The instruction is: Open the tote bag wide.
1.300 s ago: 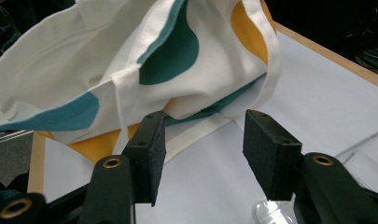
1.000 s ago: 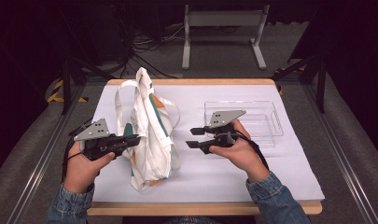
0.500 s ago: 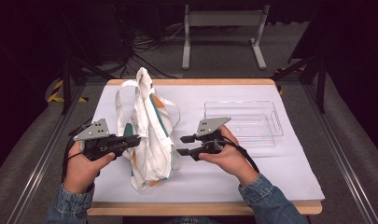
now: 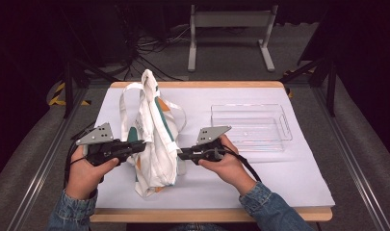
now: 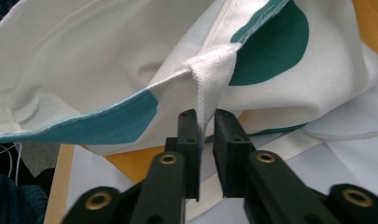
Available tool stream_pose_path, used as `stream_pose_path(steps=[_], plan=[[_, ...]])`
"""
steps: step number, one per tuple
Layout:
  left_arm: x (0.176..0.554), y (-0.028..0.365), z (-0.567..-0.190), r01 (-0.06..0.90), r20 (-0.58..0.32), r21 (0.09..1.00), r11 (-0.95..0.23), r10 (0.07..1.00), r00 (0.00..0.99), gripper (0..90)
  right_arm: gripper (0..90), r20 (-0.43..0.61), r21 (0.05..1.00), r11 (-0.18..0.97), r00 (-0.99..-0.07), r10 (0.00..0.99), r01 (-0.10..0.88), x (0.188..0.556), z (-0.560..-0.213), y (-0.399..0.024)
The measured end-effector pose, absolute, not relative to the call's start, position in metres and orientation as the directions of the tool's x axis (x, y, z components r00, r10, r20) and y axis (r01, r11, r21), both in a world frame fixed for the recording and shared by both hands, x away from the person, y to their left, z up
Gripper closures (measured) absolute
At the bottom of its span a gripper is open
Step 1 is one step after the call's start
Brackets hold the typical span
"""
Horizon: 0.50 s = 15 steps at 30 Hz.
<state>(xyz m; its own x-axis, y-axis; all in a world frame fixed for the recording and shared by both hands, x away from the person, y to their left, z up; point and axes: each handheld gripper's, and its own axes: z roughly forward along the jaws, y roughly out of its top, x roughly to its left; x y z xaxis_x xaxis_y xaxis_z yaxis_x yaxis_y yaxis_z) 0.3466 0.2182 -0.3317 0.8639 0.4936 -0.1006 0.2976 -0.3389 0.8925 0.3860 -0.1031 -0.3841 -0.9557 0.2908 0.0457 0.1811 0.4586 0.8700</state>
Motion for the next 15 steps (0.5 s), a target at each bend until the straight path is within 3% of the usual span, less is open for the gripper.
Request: stream_pose_path(steps=[15], plan=[[0.344, 0.232, -0.324, 0.267, -0.083, 0.929, -0.256, 0.560, 0.825, 85.5, 87.5, -0.019, 0.915, 0.387, -0.943, 0.333, 0.118, 0.376, -0.355, -0.113]])
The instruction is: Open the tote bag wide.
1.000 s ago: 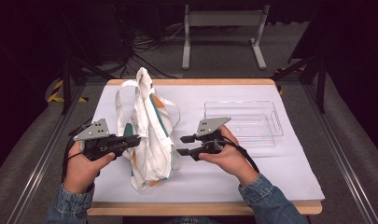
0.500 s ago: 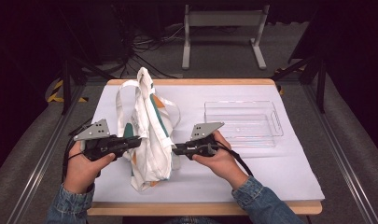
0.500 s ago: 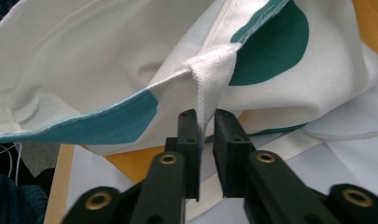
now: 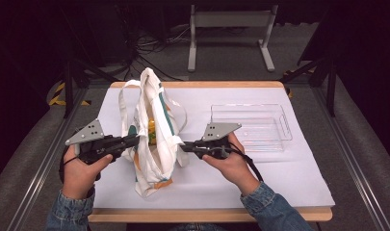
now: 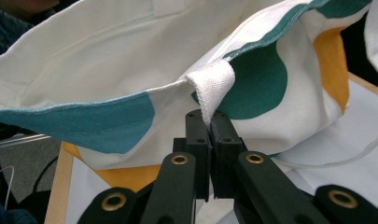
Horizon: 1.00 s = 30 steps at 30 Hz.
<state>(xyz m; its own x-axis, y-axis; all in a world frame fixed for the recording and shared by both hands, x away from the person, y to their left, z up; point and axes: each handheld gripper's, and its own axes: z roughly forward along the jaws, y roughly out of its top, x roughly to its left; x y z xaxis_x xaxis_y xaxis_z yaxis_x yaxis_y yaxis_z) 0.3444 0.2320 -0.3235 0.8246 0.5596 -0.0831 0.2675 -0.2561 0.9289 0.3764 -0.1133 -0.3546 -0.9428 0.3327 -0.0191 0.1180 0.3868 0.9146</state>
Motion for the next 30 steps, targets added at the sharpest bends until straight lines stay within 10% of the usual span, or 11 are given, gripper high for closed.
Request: stream_pose_path(steps=[30], plan=[[0.336, 0.280, -0.314, 0.240, -0.085, 0.959, -0.151, 0.656, 0.750, 85.6, 87.5, -0.029, 0.945, 0.309, -0.914, 0.404, 0.107, 0.374, -0.322, -0.145]])
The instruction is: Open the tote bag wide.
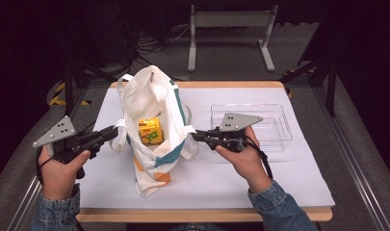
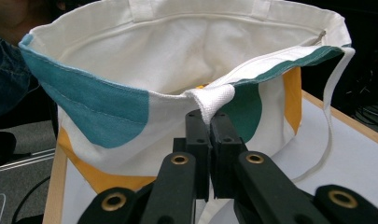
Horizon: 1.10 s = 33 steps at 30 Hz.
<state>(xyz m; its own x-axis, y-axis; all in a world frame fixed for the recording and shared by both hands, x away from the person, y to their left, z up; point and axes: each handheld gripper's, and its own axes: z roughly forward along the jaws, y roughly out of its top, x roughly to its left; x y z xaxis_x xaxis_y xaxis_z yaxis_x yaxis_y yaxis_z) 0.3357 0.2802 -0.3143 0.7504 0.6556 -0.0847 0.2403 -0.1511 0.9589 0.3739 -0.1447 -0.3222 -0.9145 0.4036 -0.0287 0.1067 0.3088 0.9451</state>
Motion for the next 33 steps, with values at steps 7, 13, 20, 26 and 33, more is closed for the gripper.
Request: stream_pose_path(steps=[7, 13, 20, 26, 33], plan=[[0.334, 0.296, -0.318, 0.261, -0.099, 0.955, -0.144, 0.673, 0.733, 85.5, 87.5, -0.015, 0.942, 0.311, -0.913, 0.409, 0.123, 0.374, -0.319, -0.151], [0.333, 0.308, -0.323, 0.279, -0.115, 0.951, -0.131, 0.690, 0.715, 85.5, 87.4, -0.008, 0.938, 0.319, -0.909, 0.416, 0.138, 0.376, -0.320, -0.157], [0.334, 0.313, -0.325, 0.303, -0.109, 0.940, -0.157, 0.702, 0.704, 85.5, 87.4, -0.004, 0.930, 0.335, -0.908, 0.420, 0.151, 0.376, -0.322, -0.162], [0.334, 0.316, -0.330, 0.349, -0.105, 0.913, -0.210, 0.707, 0.700, 85.6, 87.5, -0.006, 0.916, 0.367, -0.907, 0.421, 0.165, 0.375, -0.327, -0.164], [0.340, 0.316, -0.343, 0.400, -0.082, 0.870, -0.288, 0.716, 0.693, 85.6, 87.5, -0.006, 0.896, 0.404, -0.906, 0.423, 0.183, 0.377, -0.337, -0.162]])
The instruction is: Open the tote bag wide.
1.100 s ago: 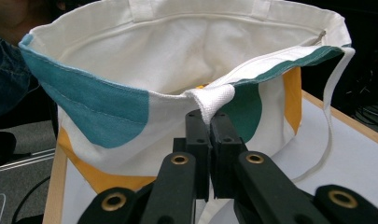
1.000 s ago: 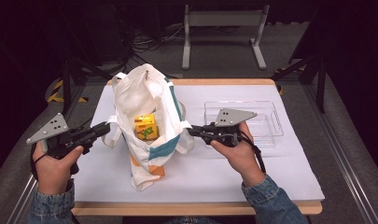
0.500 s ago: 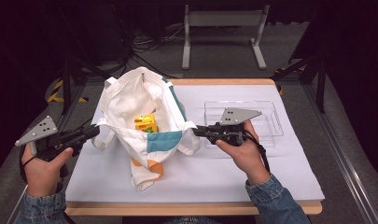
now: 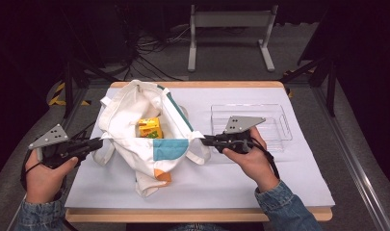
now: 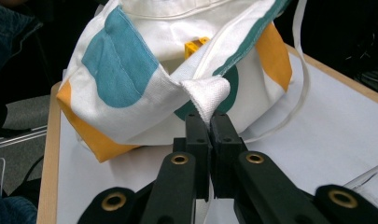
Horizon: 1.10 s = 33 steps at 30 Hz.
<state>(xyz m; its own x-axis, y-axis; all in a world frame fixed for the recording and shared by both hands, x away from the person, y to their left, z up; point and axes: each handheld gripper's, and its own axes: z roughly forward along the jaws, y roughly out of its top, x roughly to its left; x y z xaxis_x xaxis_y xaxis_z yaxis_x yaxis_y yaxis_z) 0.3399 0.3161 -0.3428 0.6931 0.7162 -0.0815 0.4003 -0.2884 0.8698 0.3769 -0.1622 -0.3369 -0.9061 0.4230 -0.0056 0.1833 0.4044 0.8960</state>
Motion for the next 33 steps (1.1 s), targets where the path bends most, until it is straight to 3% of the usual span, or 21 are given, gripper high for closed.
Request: stream_pose_path(steps=[11, 22, 33], plan=[[0.355, 0.317, -0.366, 0.478, -0.141, 0.823, -0.306, 0.706, 0.694, 85.7, 87.5, 0.003, 0.860, 0.457, -0.898, 0.439, 0.226, 0.385, -0.360, -0.160], [0.365, 0.315, -0.382, 0.484, -0.147, 0.811, -0.329, 0.687, 0.712, 85.7, 87.5, 0.010, 0.826, 0.494, -0.885, 0.466, 0.269, 0.392, -0.380, -0.161], [0.370, 0.319, -0.401, 0.574, -0.226, 0.750, -0.329, 0.688, 0.690, 85.7, 87.6, 0.029, 0.804, 0.517, -0.886, 0.462, 0.295, 0.394, -0.392, -0.158]])
